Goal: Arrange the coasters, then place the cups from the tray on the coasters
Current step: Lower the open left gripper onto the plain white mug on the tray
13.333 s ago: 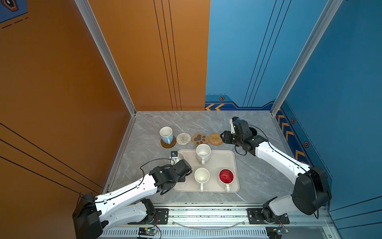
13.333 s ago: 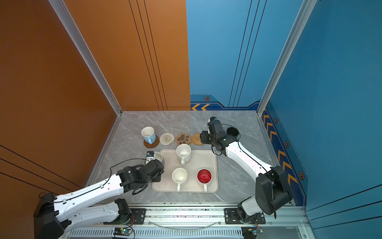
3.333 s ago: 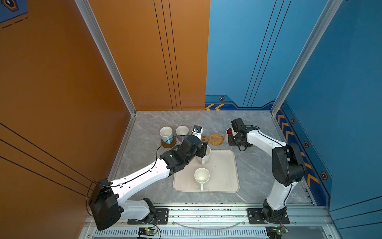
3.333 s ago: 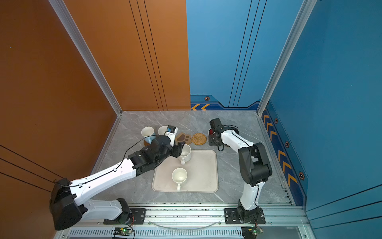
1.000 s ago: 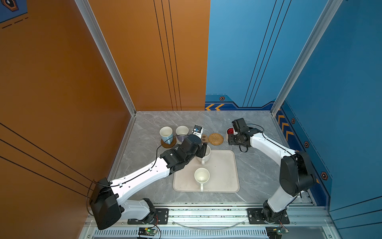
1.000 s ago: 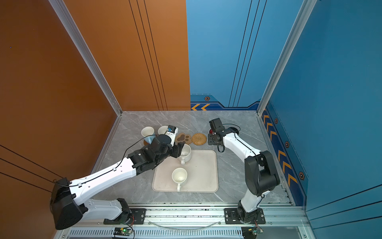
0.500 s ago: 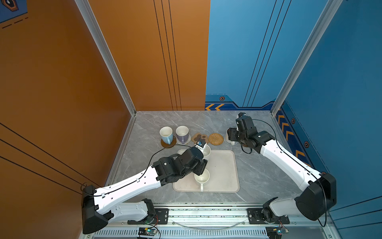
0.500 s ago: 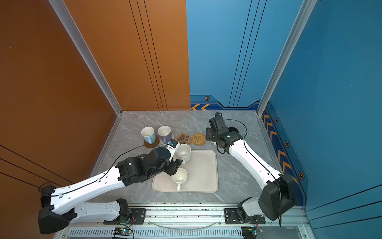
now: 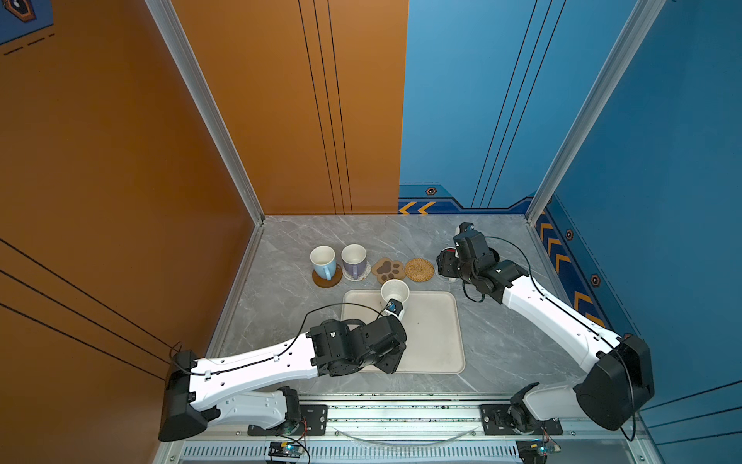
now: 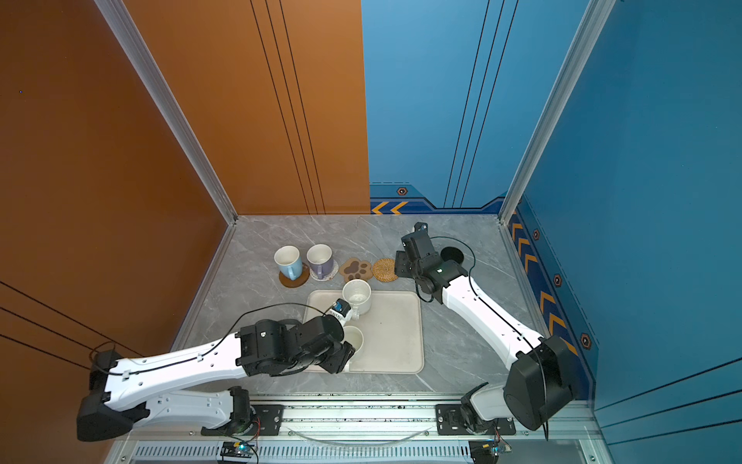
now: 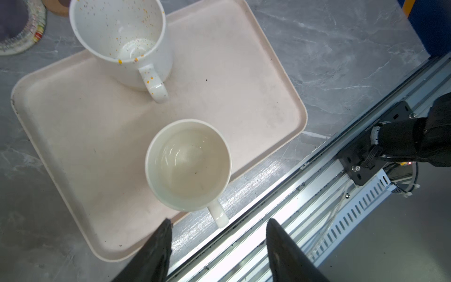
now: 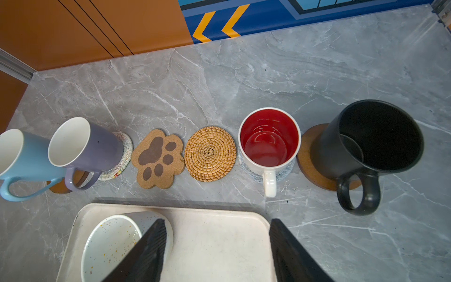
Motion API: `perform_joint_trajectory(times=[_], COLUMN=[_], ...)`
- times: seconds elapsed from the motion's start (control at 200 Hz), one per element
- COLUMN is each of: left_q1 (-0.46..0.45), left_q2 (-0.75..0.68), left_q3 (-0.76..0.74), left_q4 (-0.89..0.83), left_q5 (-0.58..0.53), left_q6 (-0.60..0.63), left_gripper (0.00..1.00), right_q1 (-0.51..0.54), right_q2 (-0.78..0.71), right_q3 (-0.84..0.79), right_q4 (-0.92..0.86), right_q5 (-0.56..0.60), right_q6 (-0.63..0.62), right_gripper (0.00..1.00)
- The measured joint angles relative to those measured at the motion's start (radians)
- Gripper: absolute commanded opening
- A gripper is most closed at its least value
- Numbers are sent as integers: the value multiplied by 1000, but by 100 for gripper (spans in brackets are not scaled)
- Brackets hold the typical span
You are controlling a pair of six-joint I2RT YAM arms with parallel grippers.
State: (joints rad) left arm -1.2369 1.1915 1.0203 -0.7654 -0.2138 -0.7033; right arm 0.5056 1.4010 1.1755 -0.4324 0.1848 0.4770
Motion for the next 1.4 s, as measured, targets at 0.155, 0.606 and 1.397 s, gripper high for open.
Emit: perform_joint_trajectory(times=[0.155,0.606,1.397], left_q1=[-10,-19,-19], left_q2=[47,120,253], left_q3=[-16,-24,-24], left_q4=[-10,-10,-10], left_q5=[18,41,58], left_q6=[-71,-198,-301], left_gripper=[63,59,41], right_q1=[0,0,-16], right_q2=[-11,-11,-11], right_q3=[-10,-25,-31], right_q4=[14,40,51], right_q5=[-1,-8,-27], right_q6=[0,0,0], right_gripper=[66,66,66])
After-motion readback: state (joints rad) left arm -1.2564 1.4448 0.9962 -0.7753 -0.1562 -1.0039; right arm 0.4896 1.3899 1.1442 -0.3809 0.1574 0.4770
